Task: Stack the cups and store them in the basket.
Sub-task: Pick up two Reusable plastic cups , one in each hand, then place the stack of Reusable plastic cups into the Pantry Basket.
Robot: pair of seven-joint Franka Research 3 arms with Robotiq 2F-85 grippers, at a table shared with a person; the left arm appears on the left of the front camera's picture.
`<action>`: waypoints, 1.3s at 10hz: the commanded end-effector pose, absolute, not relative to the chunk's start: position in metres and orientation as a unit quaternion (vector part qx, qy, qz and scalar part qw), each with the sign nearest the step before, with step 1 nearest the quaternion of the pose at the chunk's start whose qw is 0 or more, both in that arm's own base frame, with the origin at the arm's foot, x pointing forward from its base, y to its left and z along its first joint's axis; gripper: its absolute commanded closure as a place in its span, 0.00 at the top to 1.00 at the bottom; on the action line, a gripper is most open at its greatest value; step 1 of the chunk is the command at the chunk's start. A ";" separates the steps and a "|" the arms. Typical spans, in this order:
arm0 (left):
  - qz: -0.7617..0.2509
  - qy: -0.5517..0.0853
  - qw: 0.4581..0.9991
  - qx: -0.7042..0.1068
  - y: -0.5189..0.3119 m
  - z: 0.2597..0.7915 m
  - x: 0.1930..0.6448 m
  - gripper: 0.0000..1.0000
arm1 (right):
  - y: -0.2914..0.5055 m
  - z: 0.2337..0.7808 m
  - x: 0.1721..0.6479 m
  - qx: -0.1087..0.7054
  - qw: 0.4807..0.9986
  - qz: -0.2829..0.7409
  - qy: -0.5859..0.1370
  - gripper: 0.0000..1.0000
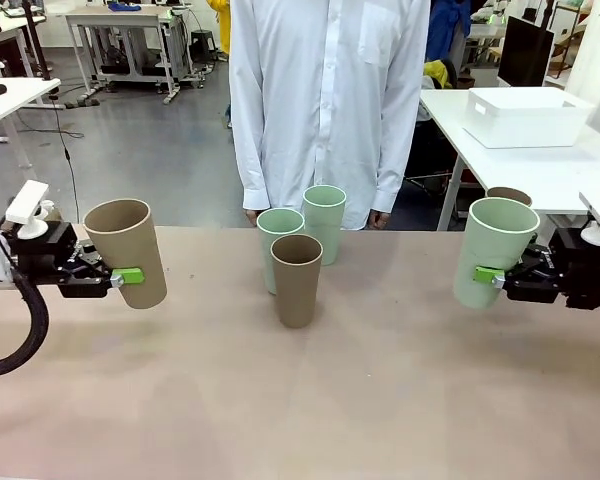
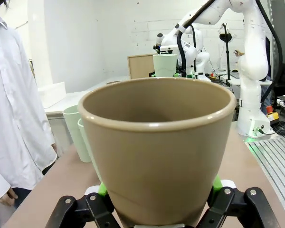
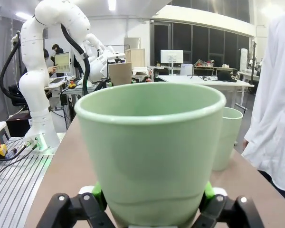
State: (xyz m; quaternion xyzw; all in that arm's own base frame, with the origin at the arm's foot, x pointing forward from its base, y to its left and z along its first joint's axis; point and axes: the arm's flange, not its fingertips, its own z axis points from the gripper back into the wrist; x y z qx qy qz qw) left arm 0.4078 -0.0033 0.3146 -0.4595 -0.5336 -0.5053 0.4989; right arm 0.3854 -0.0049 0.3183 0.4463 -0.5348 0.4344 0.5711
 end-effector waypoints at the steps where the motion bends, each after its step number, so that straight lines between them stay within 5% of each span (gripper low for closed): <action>1: -0.517 -0.543 0.480 -0.455 -0.003 0.319 0.398 0.85 | 0.026 0.324 0.322 0.446 0.576 0.416 -0.544 0.85; 6: -0.519 -0.549 0.477 -0.450 0.004 0.336 0.393 0.85 | 0.017 0.330 0.315 0.468 0.557 0.401 -0.556 0.85; 7: -0.536 -0.537 0.457 -0.464 0.005 0.338 0.392 0.85 | -0.004 0.317 0.385 0.454 0.570 0.429 -0.534 0.85; 13: -0.512 -0.543 0.486 -0.455 -0.002 0.330 0.406 0.85 | -0.004 0.317 0.385 0.454 0.570 0.429 -0.534 0.85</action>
